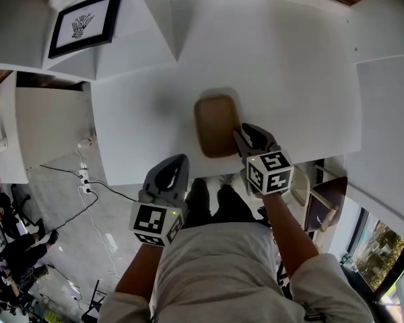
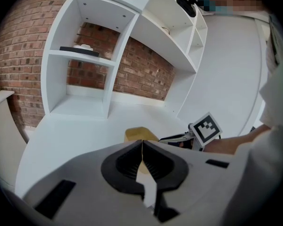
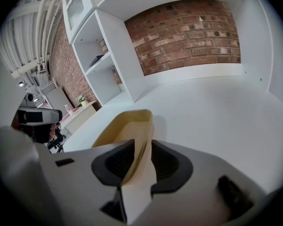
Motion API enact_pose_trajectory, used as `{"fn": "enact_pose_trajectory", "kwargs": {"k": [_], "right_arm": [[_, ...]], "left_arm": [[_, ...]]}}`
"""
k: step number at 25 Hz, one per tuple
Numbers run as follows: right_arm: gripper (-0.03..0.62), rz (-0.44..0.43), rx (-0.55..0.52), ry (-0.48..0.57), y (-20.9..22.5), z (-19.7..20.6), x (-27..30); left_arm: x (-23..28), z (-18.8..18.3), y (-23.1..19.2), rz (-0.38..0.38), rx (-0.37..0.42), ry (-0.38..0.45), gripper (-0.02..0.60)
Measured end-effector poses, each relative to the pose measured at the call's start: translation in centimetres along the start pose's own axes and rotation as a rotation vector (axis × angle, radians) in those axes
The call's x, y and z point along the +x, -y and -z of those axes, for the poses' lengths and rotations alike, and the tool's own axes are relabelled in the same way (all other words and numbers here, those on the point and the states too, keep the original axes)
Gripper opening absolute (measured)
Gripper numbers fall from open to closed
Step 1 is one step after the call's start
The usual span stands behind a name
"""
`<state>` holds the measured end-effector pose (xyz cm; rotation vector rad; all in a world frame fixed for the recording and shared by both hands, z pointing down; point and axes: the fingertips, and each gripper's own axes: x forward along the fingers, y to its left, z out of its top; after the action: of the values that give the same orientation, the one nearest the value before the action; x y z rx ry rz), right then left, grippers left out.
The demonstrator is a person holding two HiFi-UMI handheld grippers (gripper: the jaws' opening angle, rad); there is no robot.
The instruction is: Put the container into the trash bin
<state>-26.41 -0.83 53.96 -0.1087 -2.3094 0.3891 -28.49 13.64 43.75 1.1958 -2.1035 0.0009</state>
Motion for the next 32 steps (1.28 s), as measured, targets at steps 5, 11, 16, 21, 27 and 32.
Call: {"fn": "enact_pose_trajectory", "kwargs": {"k": [5, 11, 16, 21, 27, 32], "right_arm": [[0.096, 0.008, -0.009, -0.02, 0.1, 0.3, 0.4], [0.043, 0.029, -0.017, -0.016, 0.2, 0.1, 0.1], [0.04, 0.025, -0.012, -0.007, 0.0, -0.1, -0.1], [0.04, 0.021, -0.005, -0.002, -0.2, -0.2, -0.5], [0.038, 0.01, 0.011, 0.014, -0.6, -0.7, -1.2], [0.037, 0.006, 0.013, 0.031, -1.1, -1.2, -2.0]], "left_arm": [[-0.1, 0.1, -0.3, -0.006, -0.004, 0.002, 0.017], [-0.4, 0.1, -0.3, -0.01, -0.002, 0.003, 0.017], [-0.6, 0.2, -0.2, -0.007, -0.004, 0.007, 0.017], [-0.8, 0.0, 0.0, -0.003, 0.001, 0.012, 0.018], [-1.3, -0.3, 0.3, 0.001, 0.007, 0.024, 0.017], [-1.9, -0.8, 0.7, 0.006, 0.02, 0.036, 0.017]]}}
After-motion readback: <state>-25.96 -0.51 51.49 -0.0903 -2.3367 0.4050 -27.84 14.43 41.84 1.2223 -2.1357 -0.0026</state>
